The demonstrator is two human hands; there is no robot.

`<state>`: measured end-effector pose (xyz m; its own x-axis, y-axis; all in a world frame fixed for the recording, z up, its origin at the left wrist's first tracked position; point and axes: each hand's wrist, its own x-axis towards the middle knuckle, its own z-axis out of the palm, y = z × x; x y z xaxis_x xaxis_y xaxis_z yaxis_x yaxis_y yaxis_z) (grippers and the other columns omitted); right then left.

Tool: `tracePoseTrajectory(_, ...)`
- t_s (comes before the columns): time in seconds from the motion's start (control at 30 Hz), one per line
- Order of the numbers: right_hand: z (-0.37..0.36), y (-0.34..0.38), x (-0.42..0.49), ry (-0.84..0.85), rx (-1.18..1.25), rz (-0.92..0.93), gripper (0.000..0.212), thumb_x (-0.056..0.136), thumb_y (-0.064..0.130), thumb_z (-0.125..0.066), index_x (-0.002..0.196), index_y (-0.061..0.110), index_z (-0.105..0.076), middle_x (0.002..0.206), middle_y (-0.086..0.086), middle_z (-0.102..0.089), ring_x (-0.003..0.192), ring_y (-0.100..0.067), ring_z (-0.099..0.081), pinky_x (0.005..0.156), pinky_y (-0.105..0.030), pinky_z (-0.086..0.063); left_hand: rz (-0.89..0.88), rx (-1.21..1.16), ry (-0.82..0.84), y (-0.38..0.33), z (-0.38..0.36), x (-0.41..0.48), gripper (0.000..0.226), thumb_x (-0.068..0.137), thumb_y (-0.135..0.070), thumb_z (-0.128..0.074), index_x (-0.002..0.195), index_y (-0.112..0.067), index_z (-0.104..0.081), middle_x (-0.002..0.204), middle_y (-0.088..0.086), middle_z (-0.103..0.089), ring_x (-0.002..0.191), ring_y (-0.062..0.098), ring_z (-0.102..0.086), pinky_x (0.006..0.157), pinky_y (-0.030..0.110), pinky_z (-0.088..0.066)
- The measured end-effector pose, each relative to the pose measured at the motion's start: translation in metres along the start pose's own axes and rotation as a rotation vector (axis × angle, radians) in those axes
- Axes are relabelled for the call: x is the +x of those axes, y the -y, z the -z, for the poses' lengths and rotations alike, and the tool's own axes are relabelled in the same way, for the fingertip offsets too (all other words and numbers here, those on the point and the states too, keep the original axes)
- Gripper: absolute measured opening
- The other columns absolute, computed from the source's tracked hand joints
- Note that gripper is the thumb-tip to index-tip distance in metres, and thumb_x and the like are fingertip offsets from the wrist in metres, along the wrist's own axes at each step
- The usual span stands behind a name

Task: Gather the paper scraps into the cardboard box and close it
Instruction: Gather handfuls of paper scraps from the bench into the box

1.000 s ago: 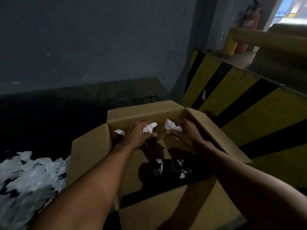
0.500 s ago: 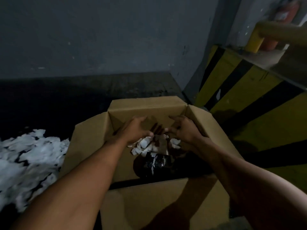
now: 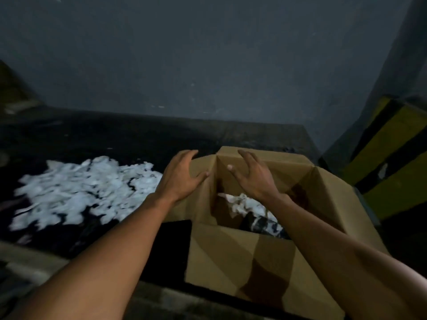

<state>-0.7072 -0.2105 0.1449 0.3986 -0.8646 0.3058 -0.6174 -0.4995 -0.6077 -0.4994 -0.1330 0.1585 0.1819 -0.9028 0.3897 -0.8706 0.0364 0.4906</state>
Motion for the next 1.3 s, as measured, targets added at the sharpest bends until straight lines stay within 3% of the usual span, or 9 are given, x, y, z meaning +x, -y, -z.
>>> tracePoseTrajectory(0.13, -0.034, 0.058, 0.000, 0.104, 0.048, 0.119, 0.072, 0.090, 0.065, -0.045, 0.150, 0.031, -0.024, 0.158, -0.001, -0.024, 0.142, -0.024, -0.026, 0.112, -0.047, -0.028, 0.077, 0.043, -0.122, 0.039, 0.046, -0.043, 0.076, 0.079, -0.050, -0.070, 0.140, -0.016, -0.041, 0.142, 0.006, -0.044, 0.129, 0.021, -0.043, 0.105, 0.037, -0.039)
tracePoseTrajectory(0.27, -0.071, 0.113, -0.003, 0.167, 0.101, 0.201, 0.073, 0.091, 0.062, -0.046, 0.151, 0.026, -0.025, 0.156, -0.002, -0.025, 0.140, -0.024, -0.030, 0.109, -0.040, -0.032, 0.141, 0.099, -0.176, 0.081, 0.090, -0.082, 0.076, 0.078, -0.050, -0.071, 0.139, -0.015, -0.042, 0.141, 0.004, -0.045, 0.130, 0.018, -0.042, 0.103, 0.023, -0.031)
tracePoseTrajectory(0.53, -0.166, 0.206, -0.020, 0.161, 0.104, 0.293, 0.073, 0.089, 0.063, -0.048, 0.147, 0.020, -0.033, 0.151, -0.001, -0.034, 0.139, -0.020, -0.030, 0.111, -0.033, -0.028, 0.204, 0.162, -0.214, 0.175, 0.160, -0.149, 0.076, 0.077, -0.053, -0.070, 0.137, -0.016, -0.042, 0.137, 0.002, -0.046, 0.126, 0.017, -0.044, 0.100, 0.024, -0.035)
tracePoseTrajectory(0.7, -0.232, 0.243, -0.043, 0.130, 0.083, 0.287, 0.065, 0.089, 0.057, -0.055, 0.140, 0.017, -0.044, 0.142, -0.003, -0.044, 0.133, -0.021, -0.037, 0.107, -0.029, -0.029, 0.169, 0.156, -0.185, 0.241, 0.193, -0.181, 0.074, 0.076, -0.050, -0.072, 0.134, -0.013, -0.045, 0.132, 0.005, -0.049, 0.122, 0.020, -0.047, 0.101, 0.034, -0.042)
tracePoseTrajectory(0.83, -0.266, 0.252, -0.057, 0.106, 0.057, 0.233, 0.065, 0.088, 0.059, -0.055, 0.137, 0.017, -0.047, 0.139, -0.001, -0.047, 0.131, -0.019, -0.040, 0.106, -0.031, -0.033, 0.149, 0.121, -0.155, 0.283, 0.195, -0.198, 0.074, 0.076, -0.049, -0.073, 0.134, -0.012, -0.046, 0.132, 0.006, -0.050, 0.120, 0.022, -0.049, 0.100, 0.038, -0.044)
tracePoseTrajectory(0.97, -0.288, 0.245, -0.064, 0.120, 0.017, 0.201, 0.063, 0.089, 0.055, -0.058, 0.136, 0.015, -0.047, 0.139, -0.003, -0.047, 0.130, -0.020, -0.040, 0.104, -0.025, -0.029, 0.164, 0.059, -0.104, 0.310, 0.180, -0.196, 0.071, 0.078, -0.042, -0.075, 0.135, -0.011, -0.045, 0.135, 0.008, -0.047, 0.125, 0.022, -0.044, 0.098, 0.025, -0.033)
tracePoseTrajectory(1.07, -0.301, 0.232, -0.061, 0.112, -0.019, 0.178, 0.061, 0.088, 0.048, -0.064, 0.136, 0.013, -0.049, 0.138, -0.005, -0.048, 0.130, -0.021, -0.040, 0.102, -0.022, -0.026, 0.122, 0.029, -0.060, 0.325, 0.159, -0.188, 0.067, 0.079, -0.037, -0.074, 0.133, -0.009, -0.047, 0.132, 0.010, -0.048, 0.123, 0.024, -0.045, 0.100, 0.027, -0.037)
tracePoseTrajectory(1.17, -0.316, 0.210, -0.049, 0.103, -0.026, 0.149, 0.059, 0.085, 0.043, -0.069, 0.131, 0.010, -0.052, 0.134, -0.008, -0.052, 0.127, -0.025, -0.044, 0.102, -0.025, -0.030, 0.077, -0.015, -0.001, 0.342, 0.133, -0.174, 0.062, 0.080, -0.031, -0.075, 0.130, -0.004, -0.050, 0.129, 0.014, -0.051, 0.121, 0.027, -0.047, 0.102, 0.038, -0.043)
tracePoseTrajectory(1.3, -0.339, 0.179, -0.029, 0.085, -0.022, 0.096, 0.065, 0.081, 0.040, -0.074, 0.132, 0.007, -0.051, 0.136, -0.011, -0.050, 0.128, -0.026, -0.043, 0.107, -0.036, -0.036, 0.060, -0.020, 0.080, 0.358, 0.100, -0.145, 0.060, 0.084, -0.030, -0.070, 0.135, -0.007, -0.046, 0.136, 0.011, -0.046, 0.128, 0.023, -0.042, 0.107, 0.029, -0.034)
